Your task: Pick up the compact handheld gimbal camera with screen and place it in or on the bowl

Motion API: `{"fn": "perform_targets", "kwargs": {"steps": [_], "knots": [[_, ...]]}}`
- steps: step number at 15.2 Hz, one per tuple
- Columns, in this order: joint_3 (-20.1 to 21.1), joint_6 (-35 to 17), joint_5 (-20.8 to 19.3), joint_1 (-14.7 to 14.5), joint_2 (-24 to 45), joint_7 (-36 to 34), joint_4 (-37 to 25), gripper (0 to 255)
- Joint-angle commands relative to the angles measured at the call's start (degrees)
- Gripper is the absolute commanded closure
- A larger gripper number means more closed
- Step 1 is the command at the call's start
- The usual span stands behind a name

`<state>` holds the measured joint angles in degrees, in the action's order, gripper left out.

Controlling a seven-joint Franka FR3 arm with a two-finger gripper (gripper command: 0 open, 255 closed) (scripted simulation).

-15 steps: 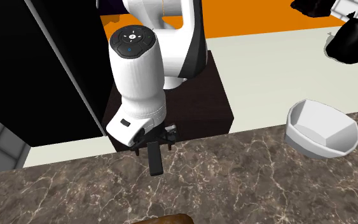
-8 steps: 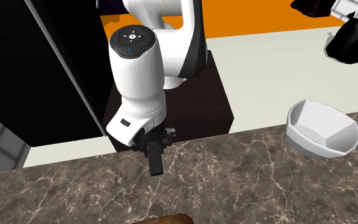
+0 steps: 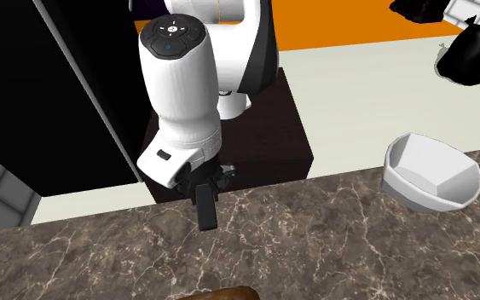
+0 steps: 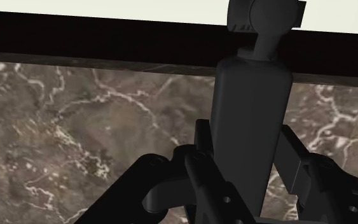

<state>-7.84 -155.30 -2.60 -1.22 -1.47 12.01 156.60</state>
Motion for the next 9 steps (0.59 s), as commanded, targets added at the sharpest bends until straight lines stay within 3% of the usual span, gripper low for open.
{"fn": "perform_targets", "kwargs": {"steps": [1, 9], "knots": [[0.1, 2.0, -0.4, 0.0, -1.9, -0.4, -0.1, 255], [0.3, 9.9, -1.4, 0.2, -8.9, -1.0, -1.0, 255]]}}
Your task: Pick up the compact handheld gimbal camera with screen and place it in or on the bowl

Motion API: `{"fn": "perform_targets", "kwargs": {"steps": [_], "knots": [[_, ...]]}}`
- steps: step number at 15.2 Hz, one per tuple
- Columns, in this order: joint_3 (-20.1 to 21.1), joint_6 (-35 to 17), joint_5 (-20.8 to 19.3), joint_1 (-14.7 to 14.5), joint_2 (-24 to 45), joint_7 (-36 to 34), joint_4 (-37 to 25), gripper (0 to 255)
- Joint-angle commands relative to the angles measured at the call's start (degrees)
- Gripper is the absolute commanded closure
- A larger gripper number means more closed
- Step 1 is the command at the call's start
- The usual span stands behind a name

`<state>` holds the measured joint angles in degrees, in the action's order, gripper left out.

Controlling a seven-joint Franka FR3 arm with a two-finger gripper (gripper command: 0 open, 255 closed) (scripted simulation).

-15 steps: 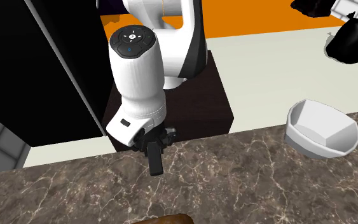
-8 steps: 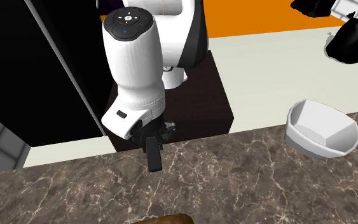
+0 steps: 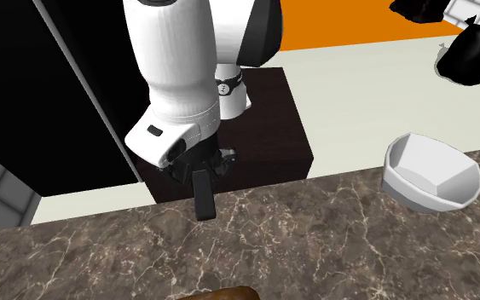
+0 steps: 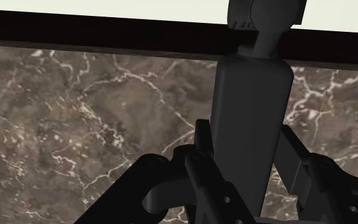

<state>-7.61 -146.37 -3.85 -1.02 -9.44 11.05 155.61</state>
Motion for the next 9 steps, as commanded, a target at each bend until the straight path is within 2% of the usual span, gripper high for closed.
{"fn": "perform_targets", "kwargs": {"steps": [1, 9], "knots": [[0.1, 2.0, -0.2, 0.1, -1.8, -0.1, -0.2, 255], [0.4, 9.8, -0.5, 0.2, -7.6, -0.4, -2.2, 255]]}}
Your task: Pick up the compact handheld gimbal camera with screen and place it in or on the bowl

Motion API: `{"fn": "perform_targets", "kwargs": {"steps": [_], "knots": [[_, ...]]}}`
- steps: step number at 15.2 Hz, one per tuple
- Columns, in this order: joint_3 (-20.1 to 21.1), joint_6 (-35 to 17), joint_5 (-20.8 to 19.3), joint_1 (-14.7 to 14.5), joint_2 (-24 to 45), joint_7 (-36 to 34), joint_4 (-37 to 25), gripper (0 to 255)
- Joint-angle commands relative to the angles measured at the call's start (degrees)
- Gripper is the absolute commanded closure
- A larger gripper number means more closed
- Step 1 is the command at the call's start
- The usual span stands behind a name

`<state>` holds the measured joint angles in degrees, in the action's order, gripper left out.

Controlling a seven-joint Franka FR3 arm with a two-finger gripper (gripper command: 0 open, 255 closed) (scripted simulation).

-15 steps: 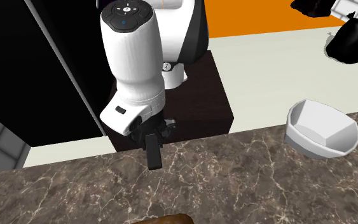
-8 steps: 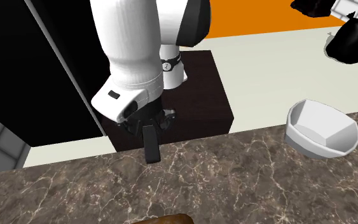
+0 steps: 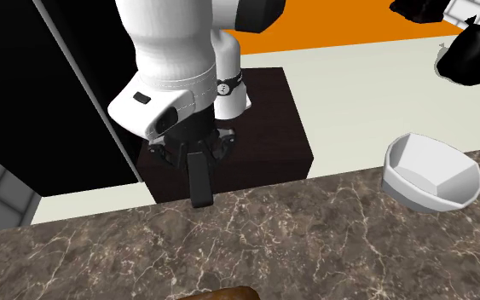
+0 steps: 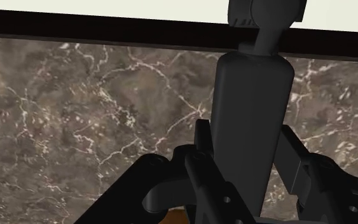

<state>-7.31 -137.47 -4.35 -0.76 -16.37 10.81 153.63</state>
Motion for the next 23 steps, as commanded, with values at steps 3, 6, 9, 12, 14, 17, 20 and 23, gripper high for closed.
{"fn": "perform_targets", "kwargs": {"steps": [3, 6, 9, 12, 14, 17, 20, 23], "knots": [[0.2, 3.8, 0.0, 0.0, -2.6, -0.2, -1.2, 255], [0.4, 6.6, -0.1, 0.0, -4.3, -0.2, -2.3, 255], [0.5, 9.4, 0.0, 0.0, -5.8, -0.2, -3.5, 255], [1.7, 11.3, 0.5, -0.7, -7.0, -1.7, -4.2, 255], [3.9, 11.5, 1.6, -2.3, -7.3, -4.6, -4.0, 255], [7.3, 11.7, 3.2, -4.6, -7.2, -9.0, -4.2, 255], [10.5, 11.9, 4.8, -6.9, -6.5, -13.4, -5.1, 255], [13.8, 12.0, 6.2, -9.0, -5.1, -17.8, -6.7, 255]]}}
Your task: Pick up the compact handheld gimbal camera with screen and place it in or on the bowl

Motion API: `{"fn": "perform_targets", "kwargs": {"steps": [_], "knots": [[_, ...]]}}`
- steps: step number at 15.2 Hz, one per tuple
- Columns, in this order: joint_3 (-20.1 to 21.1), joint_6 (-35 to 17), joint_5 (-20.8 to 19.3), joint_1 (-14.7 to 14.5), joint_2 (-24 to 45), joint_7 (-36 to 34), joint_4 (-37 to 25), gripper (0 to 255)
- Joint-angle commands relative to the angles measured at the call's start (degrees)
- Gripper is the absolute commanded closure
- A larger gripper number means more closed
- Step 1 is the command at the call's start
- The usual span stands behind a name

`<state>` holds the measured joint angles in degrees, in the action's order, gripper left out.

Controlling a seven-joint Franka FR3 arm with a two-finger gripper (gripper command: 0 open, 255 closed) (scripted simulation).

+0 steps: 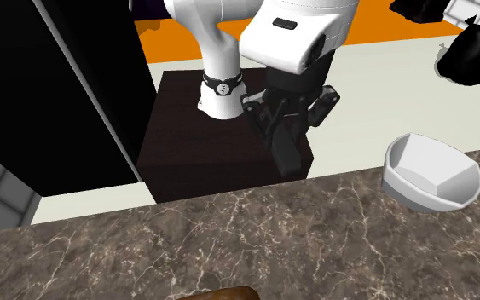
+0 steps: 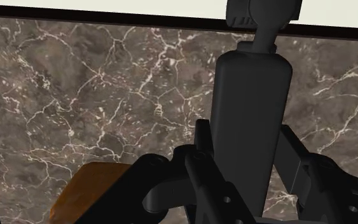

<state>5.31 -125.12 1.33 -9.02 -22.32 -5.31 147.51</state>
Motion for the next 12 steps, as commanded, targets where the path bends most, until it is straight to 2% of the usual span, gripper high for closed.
{"fn": "perform_targets", "kwargs": {"steps": [1, 7, 12], "knots": [[2.3, -0.3, 0.9, -1.4, 1.5, -3.1, -1.2, 255], [8.4, 0.1, 2.2, -4.9, 6.4, -12.0, -6.5, 255], [13.1, 0.6, 1.7, -7.2, 11.9, -19.6, -12.6, 255]]}}
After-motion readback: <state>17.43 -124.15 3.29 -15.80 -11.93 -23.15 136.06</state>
